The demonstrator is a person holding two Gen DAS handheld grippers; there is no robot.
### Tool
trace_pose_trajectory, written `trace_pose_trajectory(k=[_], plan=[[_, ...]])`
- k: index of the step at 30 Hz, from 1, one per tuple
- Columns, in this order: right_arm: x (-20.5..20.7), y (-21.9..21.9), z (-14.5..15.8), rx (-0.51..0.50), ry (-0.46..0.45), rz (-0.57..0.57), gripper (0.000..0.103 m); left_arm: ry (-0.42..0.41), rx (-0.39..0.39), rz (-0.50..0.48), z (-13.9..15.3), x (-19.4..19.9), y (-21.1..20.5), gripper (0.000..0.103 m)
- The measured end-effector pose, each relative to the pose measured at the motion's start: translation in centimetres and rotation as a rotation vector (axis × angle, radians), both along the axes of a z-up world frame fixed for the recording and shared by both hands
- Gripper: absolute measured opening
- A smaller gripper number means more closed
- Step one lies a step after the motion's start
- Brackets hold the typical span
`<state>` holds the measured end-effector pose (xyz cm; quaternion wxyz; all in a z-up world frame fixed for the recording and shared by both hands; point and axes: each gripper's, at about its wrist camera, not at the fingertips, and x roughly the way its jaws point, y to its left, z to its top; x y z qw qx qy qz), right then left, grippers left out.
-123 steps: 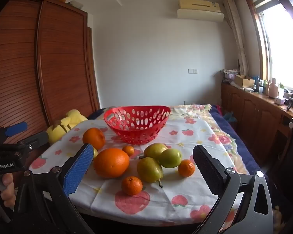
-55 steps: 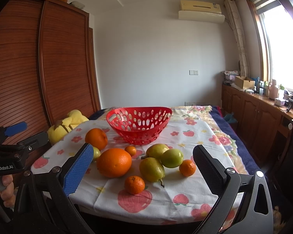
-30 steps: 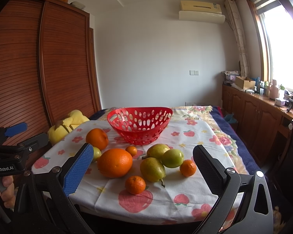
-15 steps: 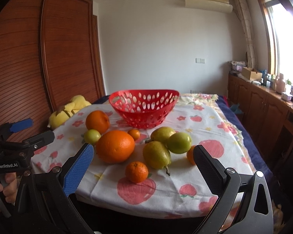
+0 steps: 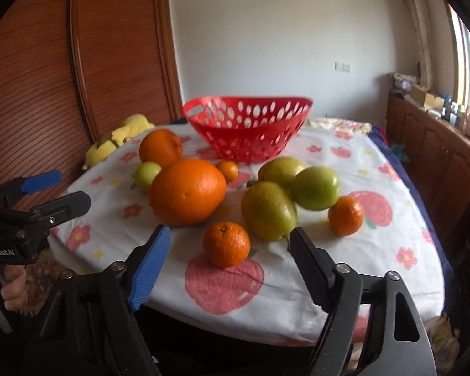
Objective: Organize fruits
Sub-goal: 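Move right tool to the tangerine while left tool moves toward the large orange, then grasp and lift the tangerine with right tool while left tool grasps the large orange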
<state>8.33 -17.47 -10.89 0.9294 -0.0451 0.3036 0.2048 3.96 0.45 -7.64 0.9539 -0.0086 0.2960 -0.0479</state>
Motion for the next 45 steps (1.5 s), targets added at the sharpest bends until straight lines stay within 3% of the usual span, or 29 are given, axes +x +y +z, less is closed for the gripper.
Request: trace_pose_trajectory(k=[8,14,24,28,38,45], plan=[[1.5,1.1,-2.4,-0.02,0.084,0.044,0.06,0.025,-0.027,-0.019,-0.8,0.9,0.5,0.101],[2.2,1.7,-3.5,-0.027,0.117,0.055,0.058,0.062,-0.087,-0.047,-1.3,1.8,0.6,0.101],[3.4,1.8,-4.0,-0.032,0.131,0.034,0.057,0.063,-0.063,-0.074,-1.2,3.2,-0.4,0.099],[3.4,1.9,-4.2,-0.049,0.121,0.029,0.048,0.073,-0.048,-0.095,-1.3,4.4,-1.0,0.099],[2.2,1.2,-2.9,-0.018,0.09,0.035,0.047,0.095,-0.056,-0.134,-1.1,7.1,-1.9,0.099],[1.8,0.1,-1.9,0.003,0.072,0.014,0.047,0.12,-0.063,-0.202,-0.4,9.1,-3.2,0.089]])
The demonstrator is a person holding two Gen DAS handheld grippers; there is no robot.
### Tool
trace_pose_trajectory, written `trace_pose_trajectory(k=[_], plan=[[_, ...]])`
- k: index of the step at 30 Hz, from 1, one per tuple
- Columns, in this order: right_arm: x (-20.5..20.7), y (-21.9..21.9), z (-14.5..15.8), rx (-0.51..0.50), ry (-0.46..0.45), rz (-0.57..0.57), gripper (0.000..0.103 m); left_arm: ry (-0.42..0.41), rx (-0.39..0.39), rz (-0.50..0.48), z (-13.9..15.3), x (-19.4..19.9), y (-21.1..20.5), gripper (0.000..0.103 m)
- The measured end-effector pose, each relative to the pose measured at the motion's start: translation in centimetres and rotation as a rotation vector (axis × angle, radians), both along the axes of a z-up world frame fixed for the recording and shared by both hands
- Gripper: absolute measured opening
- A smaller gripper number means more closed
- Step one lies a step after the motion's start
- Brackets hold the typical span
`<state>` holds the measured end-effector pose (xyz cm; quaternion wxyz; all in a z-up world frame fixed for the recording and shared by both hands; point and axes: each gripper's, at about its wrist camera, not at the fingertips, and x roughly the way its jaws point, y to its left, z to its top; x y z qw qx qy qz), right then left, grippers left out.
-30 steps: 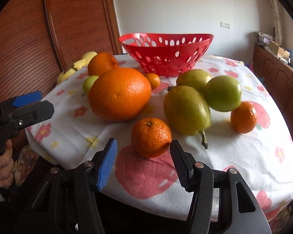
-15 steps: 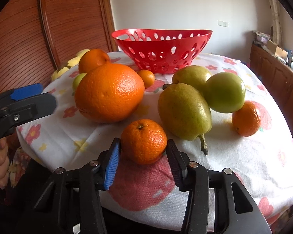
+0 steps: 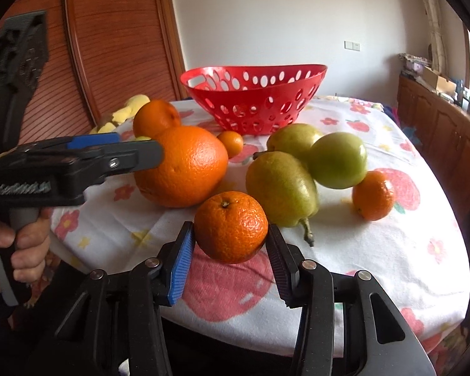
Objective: Organize fruits
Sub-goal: 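Grasp and lift the tangerine with right tool while left tool grasps the large orange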
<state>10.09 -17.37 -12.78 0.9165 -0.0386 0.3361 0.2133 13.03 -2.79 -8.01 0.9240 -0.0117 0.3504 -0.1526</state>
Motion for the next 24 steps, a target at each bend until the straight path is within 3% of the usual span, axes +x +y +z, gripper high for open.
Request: trace_pose_trajectory(k=[24], plan=[[-0.6,-0.7,1.3,0.016,-0.032,0.0,0.047,0.12,0.182,-0.094,-2.0,3.5,-2.8,0.088]])
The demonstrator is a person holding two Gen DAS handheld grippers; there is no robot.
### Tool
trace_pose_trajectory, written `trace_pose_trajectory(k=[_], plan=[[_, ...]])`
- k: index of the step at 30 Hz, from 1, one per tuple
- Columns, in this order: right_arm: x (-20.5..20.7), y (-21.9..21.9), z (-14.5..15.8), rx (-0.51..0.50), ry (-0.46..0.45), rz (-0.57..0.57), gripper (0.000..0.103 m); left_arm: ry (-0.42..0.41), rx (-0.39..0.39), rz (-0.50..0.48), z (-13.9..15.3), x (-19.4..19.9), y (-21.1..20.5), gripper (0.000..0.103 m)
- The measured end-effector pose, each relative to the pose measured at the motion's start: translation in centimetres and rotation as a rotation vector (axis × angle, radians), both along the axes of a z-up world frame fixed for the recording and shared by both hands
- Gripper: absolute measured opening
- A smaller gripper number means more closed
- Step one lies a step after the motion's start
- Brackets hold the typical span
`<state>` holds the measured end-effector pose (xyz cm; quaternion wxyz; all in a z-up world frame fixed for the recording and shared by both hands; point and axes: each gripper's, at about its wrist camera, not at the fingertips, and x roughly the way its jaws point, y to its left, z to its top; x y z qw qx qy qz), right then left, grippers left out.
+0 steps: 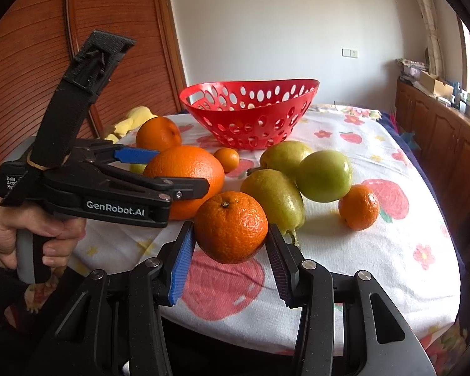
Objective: Organize fruits
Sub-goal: 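Grasp and lift the tangerine with right tool while left tool grasps the large orange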
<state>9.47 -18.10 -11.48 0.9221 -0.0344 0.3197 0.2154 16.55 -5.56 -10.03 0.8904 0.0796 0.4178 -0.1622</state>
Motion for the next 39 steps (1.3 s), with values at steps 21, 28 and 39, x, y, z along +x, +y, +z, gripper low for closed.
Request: trace_pose_trajectory(k=[21,28,39], plan=[[0.2,0.0,-0.1,-0.005,0.001,0.013,0.046,-0.05,0.021,-0.036,0.0,-1.1,0.4,0.08],[0.1,-0.1,0.8,0.003,-0.02,0.019,0.046,-0.101,-0.034,-0.029,2.0,-2.0,1.2,0.08],[1.4,0.4,3.9,-0.023,-0.121,0.047,0.046,-0.175,-0.066,-0.021,6.0,-1.6,2.5,0.08]])
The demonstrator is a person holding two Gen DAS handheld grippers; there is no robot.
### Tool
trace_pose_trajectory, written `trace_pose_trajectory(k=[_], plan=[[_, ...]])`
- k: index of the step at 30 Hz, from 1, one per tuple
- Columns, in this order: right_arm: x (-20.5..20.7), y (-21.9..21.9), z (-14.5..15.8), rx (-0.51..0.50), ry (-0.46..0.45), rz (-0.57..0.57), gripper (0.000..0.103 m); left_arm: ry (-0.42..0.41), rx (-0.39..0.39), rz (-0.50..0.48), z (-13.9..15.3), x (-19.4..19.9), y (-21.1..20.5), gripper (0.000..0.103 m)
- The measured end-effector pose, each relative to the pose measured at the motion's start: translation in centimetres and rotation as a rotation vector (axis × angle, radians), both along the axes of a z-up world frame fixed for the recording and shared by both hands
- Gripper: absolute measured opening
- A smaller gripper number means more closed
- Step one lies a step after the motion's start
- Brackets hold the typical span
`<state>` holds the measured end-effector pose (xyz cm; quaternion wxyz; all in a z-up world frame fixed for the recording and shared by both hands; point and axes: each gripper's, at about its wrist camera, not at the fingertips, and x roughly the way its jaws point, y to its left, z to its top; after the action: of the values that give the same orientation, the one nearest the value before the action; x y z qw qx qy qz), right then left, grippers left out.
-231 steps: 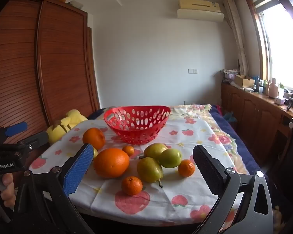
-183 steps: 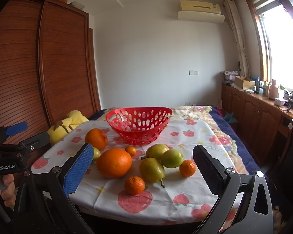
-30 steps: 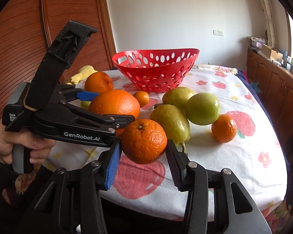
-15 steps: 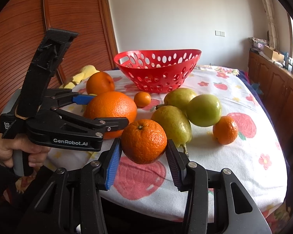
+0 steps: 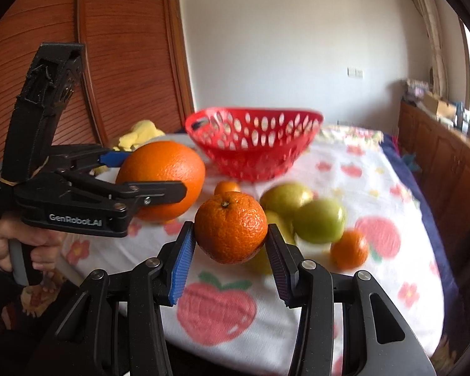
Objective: Organize fruits
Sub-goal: 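Grasp and lift the tangerine with right tool while left tool grasps the large orange, then lower the tangerine into the red basket with right tool while left tool drops the large orange in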
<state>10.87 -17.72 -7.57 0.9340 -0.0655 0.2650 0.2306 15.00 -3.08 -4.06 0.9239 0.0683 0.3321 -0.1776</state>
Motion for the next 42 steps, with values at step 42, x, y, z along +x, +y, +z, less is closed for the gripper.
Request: trace_pose_trajectory(k=[42], plan=[[20.9,4.9,0.3,-0.204,0.216,0.133,0.046,0.019,-0.062,0.03,1.8,14.7,3.8,0.08]])
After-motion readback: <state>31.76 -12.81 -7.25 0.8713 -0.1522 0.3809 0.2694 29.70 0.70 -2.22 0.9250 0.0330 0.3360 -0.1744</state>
